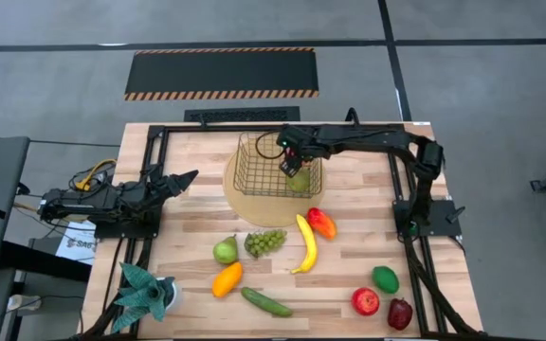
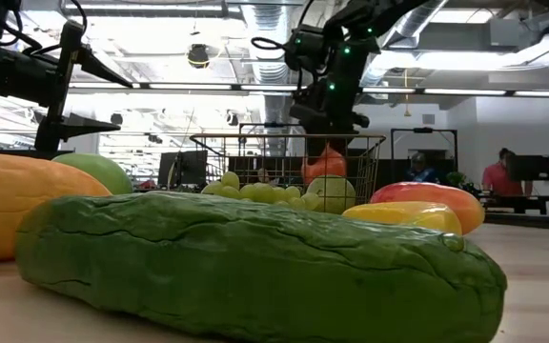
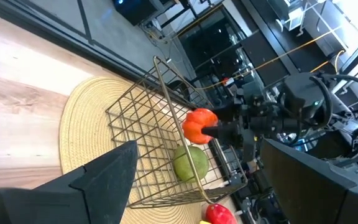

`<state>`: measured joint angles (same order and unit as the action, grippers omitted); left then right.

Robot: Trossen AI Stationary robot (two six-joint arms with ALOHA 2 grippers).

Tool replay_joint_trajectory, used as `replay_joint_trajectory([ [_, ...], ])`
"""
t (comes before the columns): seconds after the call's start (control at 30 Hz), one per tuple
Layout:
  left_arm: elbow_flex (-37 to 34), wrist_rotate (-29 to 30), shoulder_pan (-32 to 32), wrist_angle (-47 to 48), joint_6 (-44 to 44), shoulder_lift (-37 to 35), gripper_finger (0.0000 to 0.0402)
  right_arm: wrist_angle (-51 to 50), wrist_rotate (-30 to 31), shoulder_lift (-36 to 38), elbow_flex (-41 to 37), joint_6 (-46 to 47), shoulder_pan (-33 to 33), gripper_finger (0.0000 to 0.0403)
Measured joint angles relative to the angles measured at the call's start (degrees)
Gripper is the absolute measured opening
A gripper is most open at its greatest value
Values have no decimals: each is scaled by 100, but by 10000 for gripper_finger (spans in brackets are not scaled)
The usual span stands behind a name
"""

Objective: Build produce basket
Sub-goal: Put the squash into the wire basket, then put the green lime into the wire basket

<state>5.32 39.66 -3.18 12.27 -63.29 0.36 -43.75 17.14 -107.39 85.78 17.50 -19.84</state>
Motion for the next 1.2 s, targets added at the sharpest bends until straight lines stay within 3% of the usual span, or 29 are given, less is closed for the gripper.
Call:
replay_joint_trajectory([
  [0.2, 0, 0, -2, 0, -2, 1, 327, -107, 67, -11, 2, 39, -50, 330],
  [0.33, 0, 0, 0, 0, -7, 1, 327, -84, 86, -9, 0, 44, -59, 350],
  [0.67, 0, -2, -1, -2, -23, 2, 327, -111, 85, -9, 2, 46, -55, 333],
  [0.93, 0, -4, -1, -4, -39, 1, 327, -525, -42, -3, 532, 0, -55, 340],
  [1.2, 0, -34, -1, -9, -81, 1, 327, -2185, -745, 562, 1276, 32, 240, 336],
])
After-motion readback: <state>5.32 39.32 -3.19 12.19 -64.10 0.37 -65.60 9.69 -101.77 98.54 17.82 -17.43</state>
